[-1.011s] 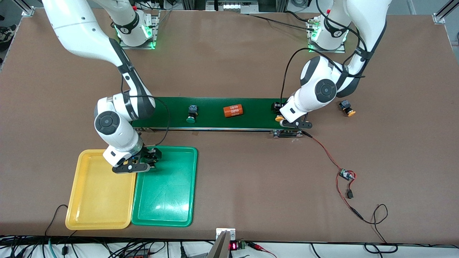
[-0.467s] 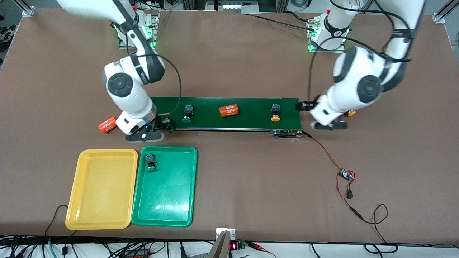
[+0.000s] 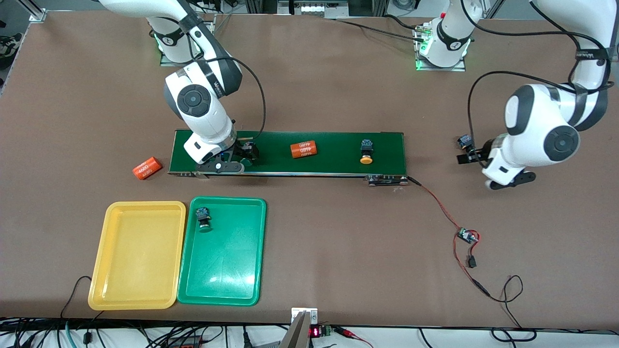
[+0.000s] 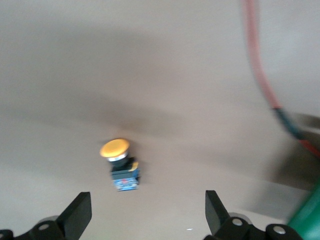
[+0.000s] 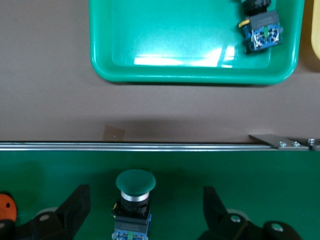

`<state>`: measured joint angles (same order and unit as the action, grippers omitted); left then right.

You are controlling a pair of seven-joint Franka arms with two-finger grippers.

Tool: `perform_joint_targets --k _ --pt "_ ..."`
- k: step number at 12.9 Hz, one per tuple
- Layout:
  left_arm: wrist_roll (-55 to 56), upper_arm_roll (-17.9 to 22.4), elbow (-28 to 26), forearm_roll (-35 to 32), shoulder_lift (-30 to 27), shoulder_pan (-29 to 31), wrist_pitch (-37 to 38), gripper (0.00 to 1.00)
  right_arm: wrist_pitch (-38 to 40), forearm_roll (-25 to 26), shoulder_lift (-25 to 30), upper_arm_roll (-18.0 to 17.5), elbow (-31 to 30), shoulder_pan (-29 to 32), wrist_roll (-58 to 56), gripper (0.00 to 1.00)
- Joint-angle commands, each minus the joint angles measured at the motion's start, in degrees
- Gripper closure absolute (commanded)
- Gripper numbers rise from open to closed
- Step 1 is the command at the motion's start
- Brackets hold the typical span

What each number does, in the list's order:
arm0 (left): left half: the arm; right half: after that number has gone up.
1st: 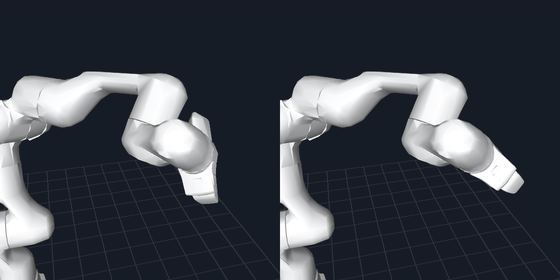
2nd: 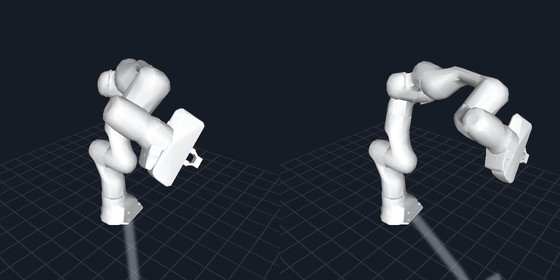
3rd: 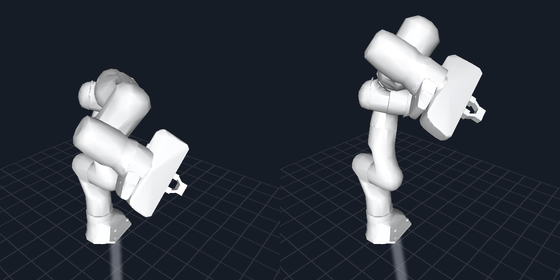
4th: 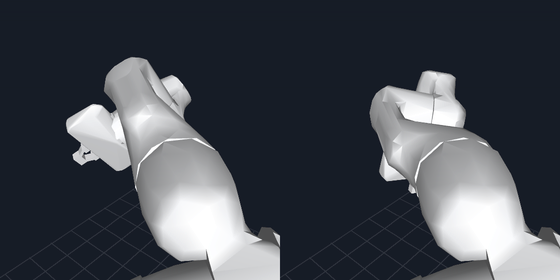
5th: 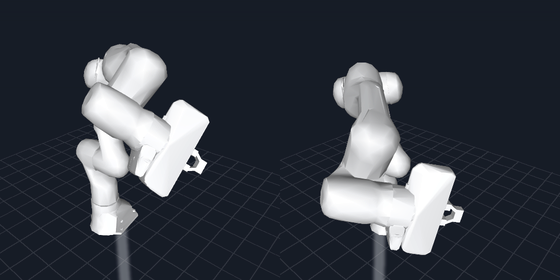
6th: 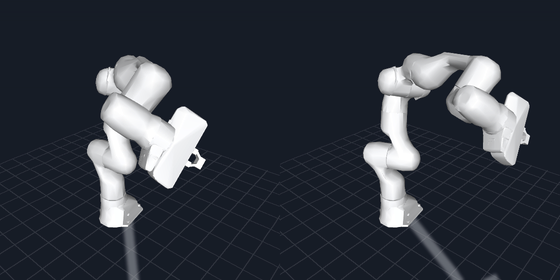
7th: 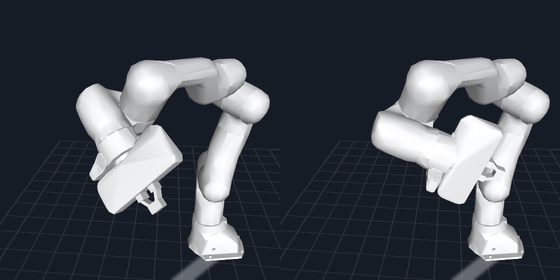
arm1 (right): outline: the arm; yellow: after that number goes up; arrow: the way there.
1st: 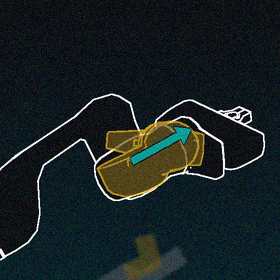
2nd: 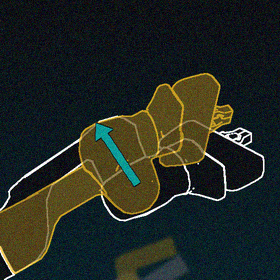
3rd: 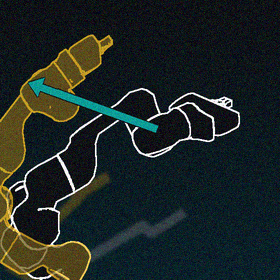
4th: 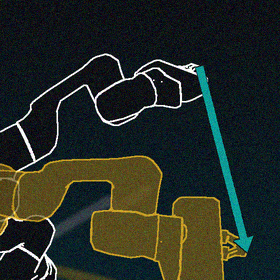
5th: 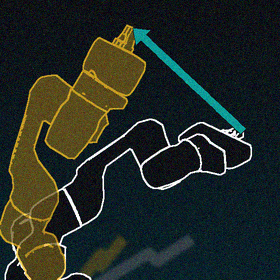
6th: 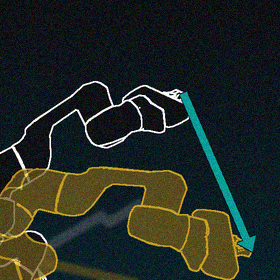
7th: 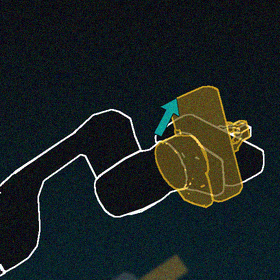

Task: Sort buttons by color to trays
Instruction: 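Grasp the second green button with the right gripper while the left gripper withdraws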

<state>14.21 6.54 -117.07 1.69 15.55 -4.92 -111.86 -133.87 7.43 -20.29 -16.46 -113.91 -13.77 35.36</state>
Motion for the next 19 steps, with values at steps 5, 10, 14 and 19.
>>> perform_joint_targets --k 5,10,14,19 --pt "-6.6 3.7 -18.2 -1.1 -0.1 0.4 -21.0 0.0 -0.7 -0.4 -2.7 -0.3 -1.1 0.2 0.1 0.18" --pt "-6.0 3.5 -22.8 -0.6 1.0 0.4 -27.2 0.3 0.1 -0.4 -2.5 -0.2 -1.3 0.6 -0.8 0.83" --pt "-5.9 3.3 -22.3 0.1 0.8 0.3 -26.2 0.69 1.9 -0.4 -1.2 0.1 4.5 1.8 -6.2 0.86" --pt "-6.1 -3.9 -8.9 0.1 -2.8 -0.2 -5.4 0.74 1.9 -0.4 -8.3 4.1 21.7 1.9 -15.7 0.86"
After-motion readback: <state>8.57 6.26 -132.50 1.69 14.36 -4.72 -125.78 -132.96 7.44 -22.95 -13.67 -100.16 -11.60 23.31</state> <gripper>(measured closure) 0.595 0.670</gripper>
